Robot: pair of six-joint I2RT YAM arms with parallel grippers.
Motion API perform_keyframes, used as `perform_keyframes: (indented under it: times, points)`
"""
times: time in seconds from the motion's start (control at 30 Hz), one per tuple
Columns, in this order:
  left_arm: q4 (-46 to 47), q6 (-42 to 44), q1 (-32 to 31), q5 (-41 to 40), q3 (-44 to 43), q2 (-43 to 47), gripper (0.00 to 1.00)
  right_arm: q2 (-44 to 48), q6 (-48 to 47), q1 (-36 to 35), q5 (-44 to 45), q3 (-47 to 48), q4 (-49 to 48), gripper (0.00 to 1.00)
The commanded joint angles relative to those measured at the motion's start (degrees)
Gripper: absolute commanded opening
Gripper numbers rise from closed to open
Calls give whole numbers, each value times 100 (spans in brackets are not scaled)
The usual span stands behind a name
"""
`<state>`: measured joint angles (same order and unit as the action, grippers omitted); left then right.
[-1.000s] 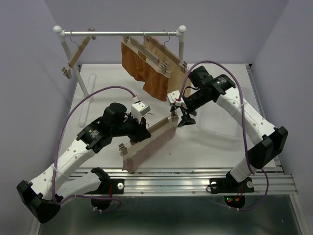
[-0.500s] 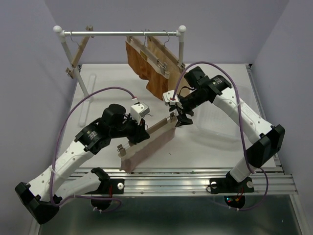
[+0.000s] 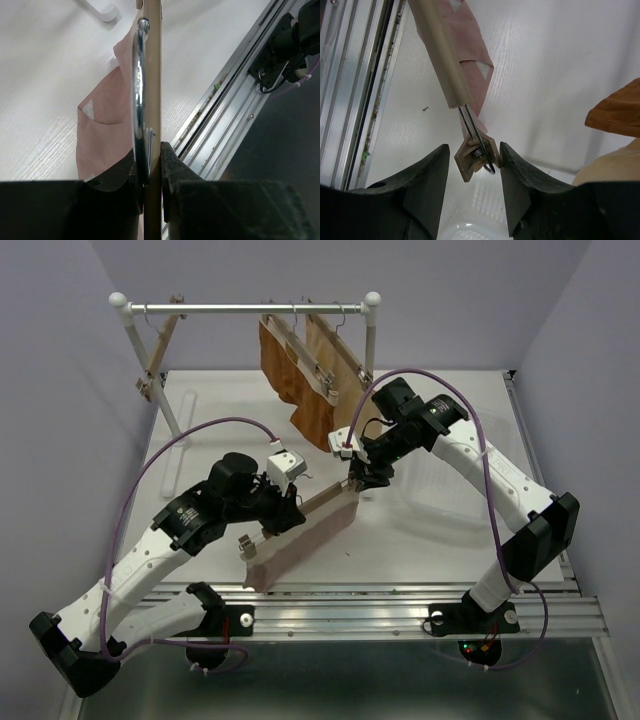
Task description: Remove the underwear clipped to the hanger
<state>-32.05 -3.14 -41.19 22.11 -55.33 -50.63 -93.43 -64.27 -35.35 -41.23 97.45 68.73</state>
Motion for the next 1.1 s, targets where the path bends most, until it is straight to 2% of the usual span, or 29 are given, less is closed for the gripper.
perform_keyframes:
  times: [0.0,0.1,0.2,0.3,0.33,0.47,0.53,0.77,0.93,1.07]
  points:
    - [50,76,-12,-137,-294,106,0,53,-24,-59,63,222,0,48]
    - [68,85,-21,-145,-294,106,0,35,-59,-112,89,240,35,44]
    - [94,94,-21,-110,-285,97,0,26,-164,-112,89,248,132,35]
    - [85,103,-12,-128,-268,115,0,35,-279,-112,89,248,211,5]
    - [77,103,-12,-137,-259,115,0,53,-279,-112,89,240,185,1]
    - [120,76,-12,-67,-233,106,0,35,-385,-165,71,309,194,1]
    - [181,68,-12,64,-206,89,0,35,-105,-165,72,405,-16,1]
    - [524,94,-21,268,-101,220,0,26,-138,-217,160,644,193,1]
    - [604,-11,-21,303,-83,291,0,79,-270,-218,168,573,325,25]
    - [665,-47,-21,303,-57,326,0,70,-455,-218,142,573,475,35]
